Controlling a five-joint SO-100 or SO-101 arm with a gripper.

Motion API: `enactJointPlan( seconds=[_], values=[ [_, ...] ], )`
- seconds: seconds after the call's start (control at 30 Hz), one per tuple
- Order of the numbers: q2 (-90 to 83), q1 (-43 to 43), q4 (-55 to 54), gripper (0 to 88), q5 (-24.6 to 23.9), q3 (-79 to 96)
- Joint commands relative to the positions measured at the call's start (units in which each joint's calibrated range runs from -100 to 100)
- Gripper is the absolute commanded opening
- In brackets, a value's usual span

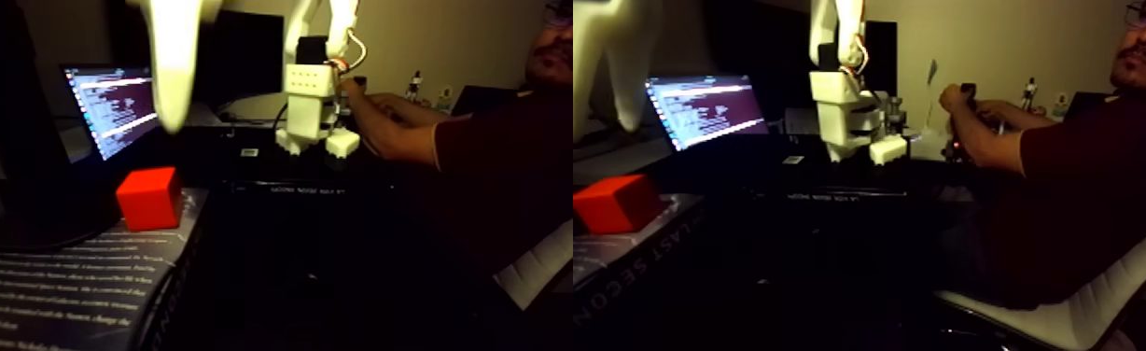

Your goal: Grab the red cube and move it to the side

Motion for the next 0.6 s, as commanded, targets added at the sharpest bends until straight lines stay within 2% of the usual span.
enactJointPlan(
  seconds=[0.0, 0.13, 0.27, 0.33, 0.5, 0.57],
  values=[
    [-7.25, -1.51, 5.17, 31.4, 1.91, -0.14],
    [-13.89, -5.00, 11.67, 31.3, 1.86, 0.58],
    [-19.78, -10.75, 12.77, 30.5, -3.00, 8.74],
    [-22.38, -14.33, 11.59, 25.0, -5.91, 13.91],
    [-30.11, -24.15, 4.07, 0.1, -14.49, 26.25],
    [-33.89, -27.23, 1.28, 1.9, -17.73, 31.60]
  ],
)
